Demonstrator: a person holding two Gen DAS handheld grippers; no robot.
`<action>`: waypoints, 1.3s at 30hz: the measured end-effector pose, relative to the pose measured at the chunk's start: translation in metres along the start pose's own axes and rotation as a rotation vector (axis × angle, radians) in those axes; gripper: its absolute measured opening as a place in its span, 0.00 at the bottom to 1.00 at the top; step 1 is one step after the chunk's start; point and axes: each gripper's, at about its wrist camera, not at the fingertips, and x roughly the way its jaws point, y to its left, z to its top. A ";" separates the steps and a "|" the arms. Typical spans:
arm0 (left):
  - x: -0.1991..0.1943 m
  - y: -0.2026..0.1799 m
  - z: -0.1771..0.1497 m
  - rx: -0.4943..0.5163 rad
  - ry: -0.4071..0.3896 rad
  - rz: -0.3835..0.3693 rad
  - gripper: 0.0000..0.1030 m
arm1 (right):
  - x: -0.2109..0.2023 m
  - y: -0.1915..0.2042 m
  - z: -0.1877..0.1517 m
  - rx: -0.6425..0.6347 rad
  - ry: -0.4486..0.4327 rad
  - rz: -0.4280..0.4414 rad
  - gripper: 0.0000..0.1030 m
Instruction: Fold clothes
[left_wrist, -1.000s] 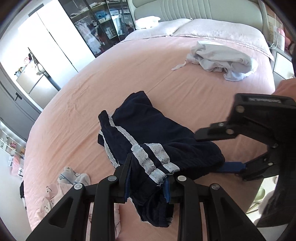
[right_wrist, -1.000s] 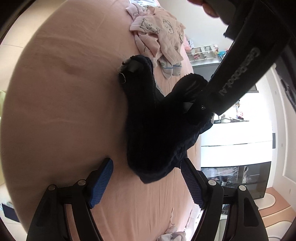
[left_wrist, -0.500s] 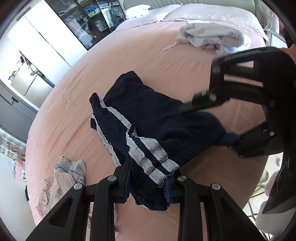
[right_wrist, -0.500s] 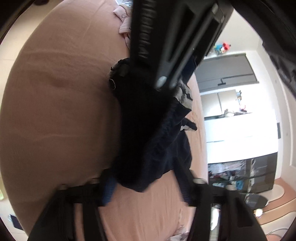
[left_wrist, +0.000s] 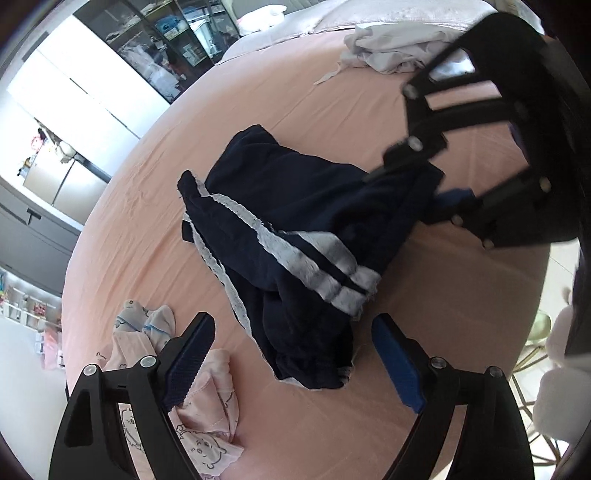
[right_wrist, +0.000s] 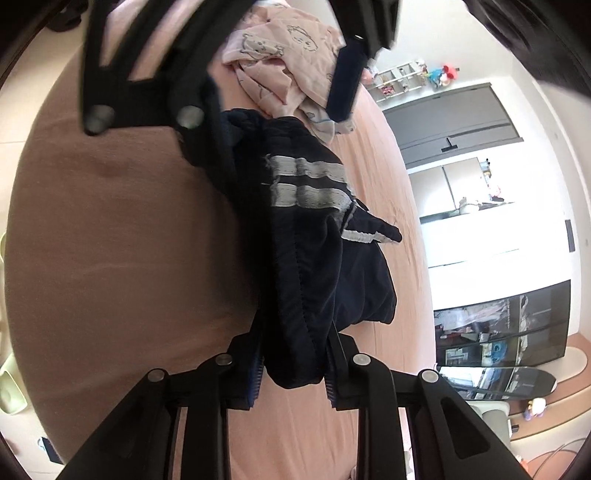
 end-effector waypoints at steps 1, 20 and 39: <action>0.000 -0.002 -0.001 0.009 0.002 0.004 0.85 | 0.000 -0.004 0.002 0.011 0.003 0.006 0.23; 0.005 -0.019 -0.019 0.136 -0.005 0.075 0.85 | -0.014 0.000 -0.005 0.057 0.017 0.037 0.16; 0.014 -0.044 -0.020 0.316 -0.077 0.321 0.85 | -0.025 -0.017 -0.005 0.146 -0.004 0.024 0.16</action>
